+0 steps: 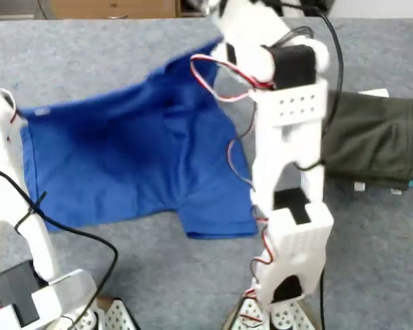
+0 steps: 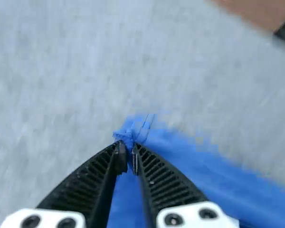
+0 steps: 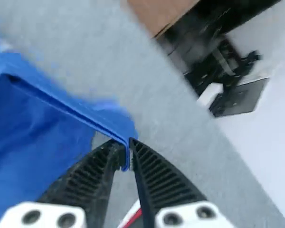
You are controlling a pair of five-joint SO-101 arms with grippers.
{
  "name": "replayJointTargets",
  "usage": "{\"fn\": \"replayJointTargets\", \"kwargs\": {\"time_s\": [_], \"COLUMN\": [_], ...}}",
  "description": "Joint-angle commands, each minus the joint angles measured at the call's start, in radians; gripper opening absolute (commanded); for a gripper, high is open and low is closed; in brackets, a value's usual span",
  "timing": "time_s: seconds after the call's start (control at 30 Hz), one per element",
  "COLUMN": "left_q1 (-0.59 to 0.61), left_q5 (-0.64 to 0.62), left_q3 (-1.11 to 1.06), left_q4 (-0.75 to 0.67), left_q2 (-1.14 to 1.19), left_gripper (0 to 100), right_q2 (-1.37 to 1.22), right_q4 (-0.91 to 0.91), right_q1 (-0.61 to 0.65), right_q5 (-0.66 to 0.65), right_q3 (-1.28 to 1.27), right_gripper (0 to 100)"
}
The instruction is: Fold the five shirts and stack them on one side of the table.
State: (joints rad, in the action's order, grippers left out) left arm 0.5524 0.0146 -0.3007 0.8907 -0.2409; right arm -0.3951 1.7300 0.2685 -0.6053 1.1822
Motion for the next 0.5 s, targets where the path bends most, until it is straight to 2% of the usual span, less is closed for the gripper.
{"fn": "replayJointTargets", "kwargs": {"time_s": [0.0,0.13,0.27,0.47], "left_q1": [0.026,0.028,0.052,0.104], "left_q5": [0.094,0.190,0.215,0.216], "left_q3": [-0.048,-0.175,-0.245,-0.265], "left_q4": [0.075,0.083,0.080,0.087], "left_q2": [-0.001,-0.004,-0.004,-0.002], "left_gripper": [2,2,2,2], "right_q2": [0.025,0.134,0.352,0.702], "right_q4": [0.058,0.058,0.044,-0.161], "right_q1": [-0.071,-0.102,-0.101,-0.111], "right_q5": [-0.048,-0.080,-0.133,-0.172], "right_q3": [-0.005,-0.197,-0.552,-1.141], "right_gripper": [0.2,0.2,0.2,0.2]}}
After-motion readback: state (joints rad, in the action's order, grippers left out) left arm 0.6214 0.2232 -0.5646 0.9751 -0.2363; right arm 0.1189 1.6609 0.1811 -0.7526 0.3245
